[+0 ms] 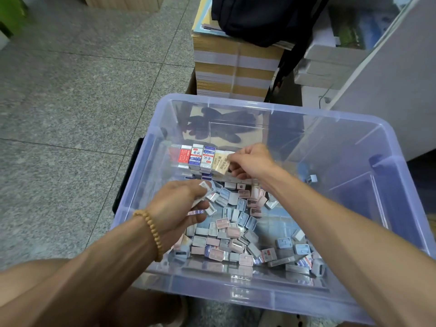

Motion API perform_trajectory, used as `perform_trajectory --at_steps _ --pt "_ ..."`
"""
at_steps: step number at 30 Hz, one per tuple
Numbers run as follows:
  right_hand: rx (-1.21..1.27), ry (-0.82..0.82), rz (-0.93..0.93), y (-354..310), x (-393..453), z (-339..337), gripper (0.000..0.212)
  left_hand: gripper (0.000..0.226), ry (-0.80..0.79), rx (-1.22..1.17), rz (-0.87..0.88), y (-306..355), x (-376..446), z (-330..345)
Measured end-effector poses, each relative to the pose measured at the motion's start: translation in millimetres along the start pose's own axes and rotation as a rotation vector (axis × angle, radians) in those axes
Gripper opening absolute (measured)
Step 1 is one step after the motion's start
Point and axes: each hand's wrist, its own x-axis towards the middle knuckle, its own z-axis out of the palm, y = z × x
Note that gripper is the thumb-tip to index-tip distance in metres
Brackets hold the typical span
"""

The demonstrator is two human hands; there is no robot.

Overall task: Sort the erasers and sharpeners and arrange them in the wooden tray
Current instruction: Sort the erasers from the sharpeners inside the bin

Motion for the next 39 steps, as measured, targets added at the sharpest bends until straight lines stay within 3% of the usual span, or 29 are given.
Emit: perform_trajectory --at_steps 4,7,12,14,18,22,26,31,36,39 --pt "0.027 0.089 -0.014 4 12 17 0.015 0.009 0.013 0.142 0.088 0 3 -5" --pt "0.025 0.064 -0.063 3 0 12 0.015 0.007 0.042 0.180 0.155 0 4 -6" --pt "0.018 -0.336 -0.135 3 -47 -13 0.020 0.015 0.021 0.205 0.211 7 12 9" --pt "0.000 -0.385 -0.148 8 -53 -18 0.018 0.013 -0.021 0.241 0.234 8 15 18" --pt "0.039 -0.310 -0.098 17 -45 -28 0.012 0.015 -0.019 0.392 0.276 11 27 27" --pt "0.021 -0.048 -0.085 12 -19 -30 0.016 0.021 0.183 0.902 0.592 24 57 23" --pt "-0.062 0.069 -0.134 11 12 -13 0.026 0.026 0.214 1.283 0.792 24 85 27" --pt "-0.322 0.197 -0.301 21 14 -2 0.008 0.024 0.219 1.283 0.875 16 106 21" --pt "-0.786 0.078 -0.608 21 0 -7 0.022 0.024 0.226 1.314 0.942 11 107 17" --pt "-0.781 0.118 -0.659 20 6 -3 0.017 0.024 0.222 1.344 0.959 15 112 15"
